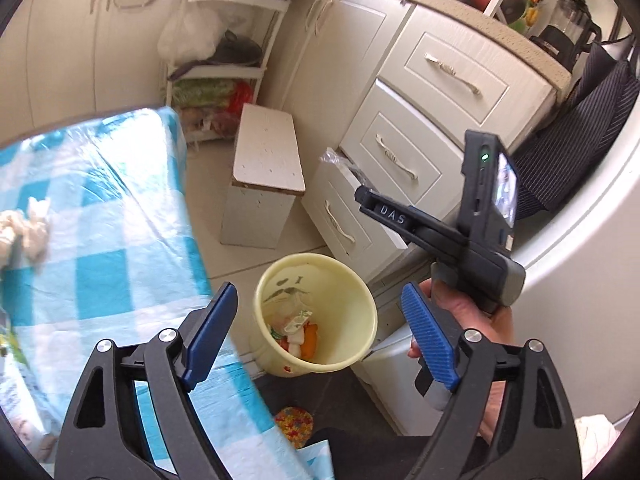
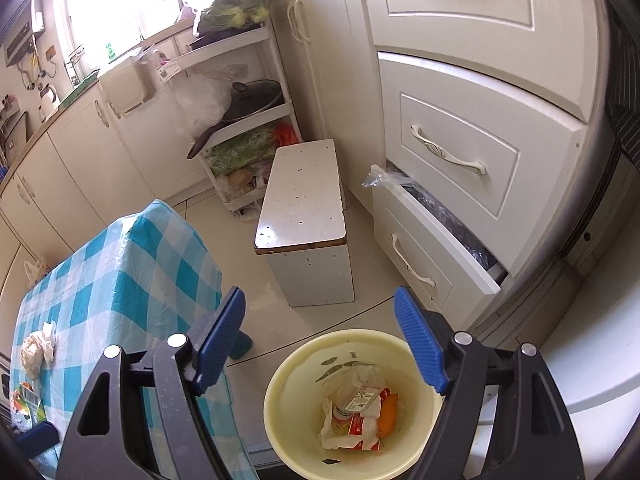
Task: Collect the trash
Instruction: 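Move both open tools back over the table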
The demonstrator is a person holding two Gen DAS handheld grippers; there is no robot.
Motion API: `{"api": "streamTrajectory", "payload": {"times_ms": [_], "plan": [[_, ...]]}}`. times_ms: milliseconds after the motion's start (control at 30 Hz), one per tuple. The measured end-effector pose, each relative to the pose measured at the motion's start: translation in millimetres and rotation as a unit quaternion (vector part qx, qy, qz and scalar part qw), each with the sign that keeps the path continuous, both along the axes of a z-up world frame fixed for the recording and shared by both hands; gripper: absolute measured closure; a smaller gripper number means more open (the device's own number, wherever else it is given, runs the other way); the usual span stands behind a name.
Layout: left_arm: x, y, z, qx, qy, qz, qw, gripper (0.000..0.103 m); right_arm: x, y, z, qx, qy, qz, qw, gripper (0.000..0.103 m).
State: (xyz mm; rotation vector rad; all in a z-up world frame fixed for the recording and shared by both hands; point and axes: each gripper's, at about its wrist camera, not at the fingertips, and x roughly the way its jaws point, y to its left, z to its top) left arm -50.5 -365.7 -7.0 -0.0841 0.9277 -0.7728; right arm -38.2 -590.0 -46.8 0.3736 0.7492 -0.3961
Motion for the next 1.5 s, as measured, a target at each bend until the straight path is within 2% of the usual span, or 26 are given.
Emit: {"api": "streamTrajectory", "payload": {"times_ms": [167,300,500,600,667,767,800,867,933,967,1033,1100,1200,1233,1267,1367,1500], "plan": [[-6,43,21,-0.001,-0.028,0.021,0.9994,0.021,3,12,5,-0.015,0.001,0.011,1.000,0.029],[-5,88,31,-0.004,-0.035,0.053,0.9980,0.020,7,28,9,-0.032,0.005,0.028,0.999,0.029],[-1,178,37,0.018,-0.064,0.127,0.9896,0.020,13,56,20,-0.056,0.001,0.063,0.996,0.029],[6,237,36,0.038,-0.070,0.187,0.9792,0.020,13,72,31,-0.058,-0.018,0.084,0.995,0.029],[14,279,29,0.061,-0.067,0.232,0.9685,0.020,10,86,46,-0.052,-0.044,0.105,0.992,0.029],[28,341,13,0.081,-0.034,0.299,0.9503,0.020,5,118,74,-0.059,-0.096,0.152,0.982,0.026],[32,363,8,0.074,-0.021,0.321,0.9441,0.020,4,132,83,-0.060,-0.111,0.176,0.976,0.025],[36,396,2,0.051,0.002,0.360,0.9316,0.020,0,168,102,-0.067,-0.144,0.241,0.957,0.025],[38,424,1,0.025,0.014,0.395,0.9183,0.020,-5,213,118,-0.079,-0.170,0.322,0.928,0.025],[40,431,0,0.021,0.014,0.402,0.9153,0.020,-8,238,123,-0.082,-0.175,0.365,0.911,0.025],[40,437,0,0.027,0.008,0.408,0.9126,0.020,-13,290,123,-0.076,-0.170,0.454,0.871,0.025],[40,435,-1,0.029,0.006,0.407,0.9132,0.020,-16,342,107,-0.062,-0.139,0.530,0.834,0.025],[37,434,-6,0.028,0.011,0.401,0.9157,0.020,-20,407,69,-0.088,-0.077,0.598,0.793,0.025],[36,434,-8,0.028,0.012,0.401,0.9154,0.020,-20,427,54,-0.104,-0.056,0.608,0.785,0.025],[34,436,-10,0.025,0.013,0.402,0.9150,0.020,-18,437,44,-0.105,-0.042,0.611,0.783,0.025],[30,442,-13,0.020,0.018,0.406,0.9136,0.020,-5,458,18,-0.103,-0.005,0.597,0.795,0.025],[31,451,-20,0.011,0.029,0.411,0.9109,0.020,7,479,-3,-0.131,0.024,0.578,0.805,0.025]]}}
